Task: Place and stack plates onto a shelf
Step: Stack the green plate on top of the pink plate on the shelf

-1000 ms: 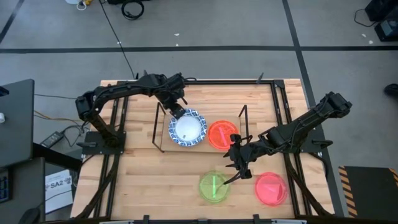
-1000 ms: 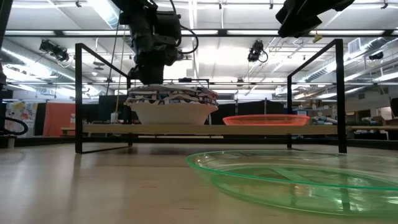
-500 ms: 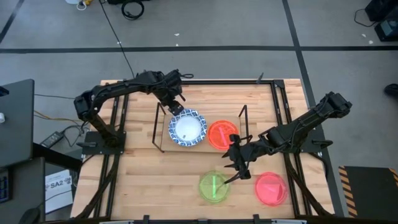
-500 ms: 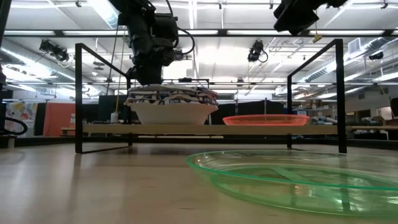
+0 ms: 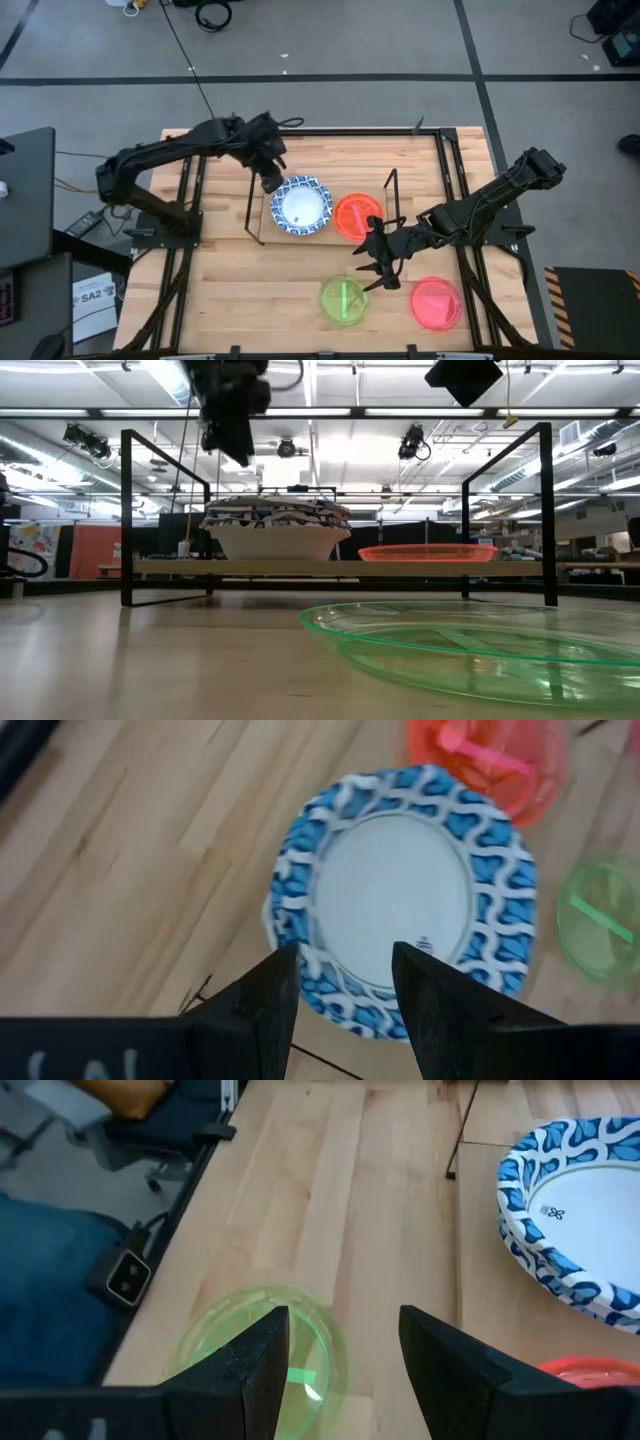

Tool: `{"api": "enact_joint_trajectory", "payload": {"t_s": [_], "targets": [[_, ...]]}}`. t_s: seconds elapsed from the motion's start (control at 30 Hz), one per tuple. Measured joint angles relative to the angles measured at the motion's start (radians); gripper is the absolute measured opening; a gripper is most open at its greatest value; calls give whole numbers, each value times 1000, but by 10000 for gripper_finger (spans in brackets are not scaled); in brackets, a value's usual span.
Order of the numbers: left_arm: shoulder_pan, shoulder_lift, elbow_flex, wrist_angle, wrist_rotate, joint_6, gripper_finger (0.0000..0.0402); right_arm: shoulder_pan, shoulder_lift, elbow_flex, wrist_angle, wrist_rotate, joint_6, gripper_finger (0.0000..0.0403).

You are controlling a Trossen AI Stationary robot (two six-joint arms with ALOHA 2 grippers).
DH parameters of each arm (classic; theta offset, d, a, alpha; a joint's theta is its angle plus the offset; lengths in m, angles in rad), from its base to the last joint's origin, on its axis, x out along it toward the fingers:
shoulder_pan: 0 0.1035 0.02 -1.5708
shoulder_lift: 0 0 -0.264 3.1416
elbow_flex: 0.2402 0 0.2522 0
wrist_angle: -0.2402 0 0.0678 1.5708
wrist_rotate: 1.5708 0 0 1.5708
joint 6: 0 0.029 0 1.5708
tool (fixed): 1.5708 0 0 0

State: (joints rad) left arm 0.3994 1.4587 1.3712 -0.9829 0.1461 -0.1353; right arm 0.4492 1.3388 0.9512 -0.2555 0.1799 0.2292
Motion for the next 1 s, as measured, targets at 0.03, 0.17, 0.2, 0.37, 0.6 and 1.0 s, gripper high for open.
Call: {"api": "enact_joint_trajectory", "payload": {"t_s": [0.03, 0.17, 0.2, 0.37, 0.6, 1.0], "targets": [[-16, -19, 0, 0, -15, 1, 169, 0, 0, 0, 3, 0, 16, 196], [-103, -104, 0, 6, -109, 15, 169, -1, 0, 0, 4, 0, 125, 196], [-129, -124, 0, 11, -130, 23, 169, -2, 0, 0, 4, 0, 145, 196], [-283, -229, -17, 104, -207, 25, 169, -1, 0, 12, 6, -51, 218, 196], [-501, -332, -133, 265, -324, -10, 169, 15, 0, 106, -60, -54, 252, 196], [-729, -363, -476, 714, -363, 14, 169, 60, 0, 203, -301, -51, 593, 196]]}}
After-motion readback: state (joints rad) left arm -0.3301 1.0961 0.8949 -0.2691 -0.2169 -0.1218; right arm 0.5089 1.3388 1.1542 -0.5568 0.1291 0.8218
